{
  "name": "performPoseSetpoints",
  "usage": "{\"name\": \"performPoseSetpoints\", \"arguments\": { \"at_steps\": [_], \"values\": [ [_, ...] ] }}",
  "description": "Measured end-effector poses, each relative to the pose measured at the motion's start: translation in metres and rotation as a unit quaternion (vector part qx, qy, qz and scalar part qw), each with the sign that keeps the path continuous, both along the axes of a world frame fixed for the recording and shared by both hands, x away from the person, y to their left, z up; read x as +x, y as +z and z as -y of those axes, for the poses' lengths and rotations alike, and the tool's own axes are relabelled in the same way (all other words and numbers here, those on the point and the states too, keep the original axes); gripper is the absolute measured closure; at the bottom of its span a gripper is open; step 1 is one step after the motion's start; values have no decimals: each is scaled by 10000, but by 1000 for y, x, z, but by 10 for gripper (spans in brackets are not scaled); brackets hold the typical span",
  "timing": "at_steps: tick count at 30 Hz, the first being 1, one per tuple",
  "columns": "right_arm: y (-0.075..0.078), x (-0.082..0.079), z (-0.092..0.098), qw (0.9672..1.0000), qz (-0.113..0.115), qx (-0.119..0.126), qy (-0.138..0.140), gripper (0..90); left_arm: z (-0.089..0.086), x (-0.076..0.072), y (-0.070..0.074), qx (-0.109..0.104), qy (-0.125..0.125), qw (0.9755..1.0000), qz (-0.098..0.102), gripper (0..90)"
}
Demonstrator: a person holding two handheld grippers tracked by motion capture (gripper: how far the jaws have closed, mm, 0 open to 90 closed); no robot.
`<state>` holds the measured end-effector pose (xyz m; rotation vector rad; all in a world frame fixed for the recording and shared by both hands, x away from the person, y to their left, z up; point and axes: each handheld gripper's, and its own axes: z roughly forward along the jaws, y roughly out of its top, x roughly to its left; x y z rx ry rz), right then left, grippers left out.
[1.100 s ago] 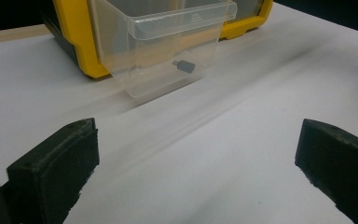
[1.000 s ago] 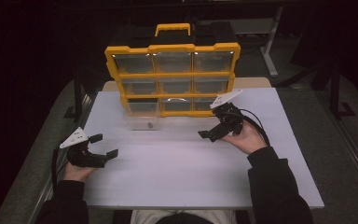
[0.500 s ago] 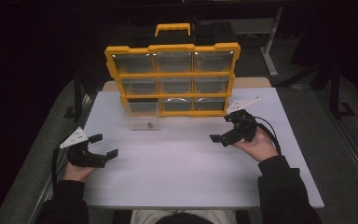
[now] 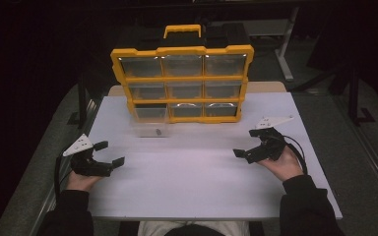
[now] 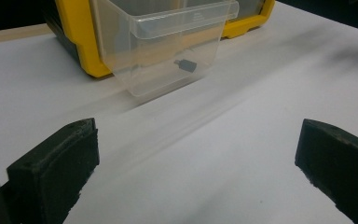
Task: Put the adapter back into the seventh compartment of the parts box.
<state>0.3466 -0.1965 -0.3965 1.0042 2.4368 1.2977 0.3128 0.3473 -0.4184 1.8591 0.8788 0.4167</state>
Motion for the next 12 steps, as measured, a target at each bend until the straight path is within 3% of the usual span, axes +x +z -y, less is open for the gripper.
{"name": "performPoseSetpoints", "arguments": {
  "at_steps": [12],
  "values": [
    [-23,-22,19,9995,100,-60,-281,0,0,0,1,-42,-6,10000,17,0]
  ]
}}
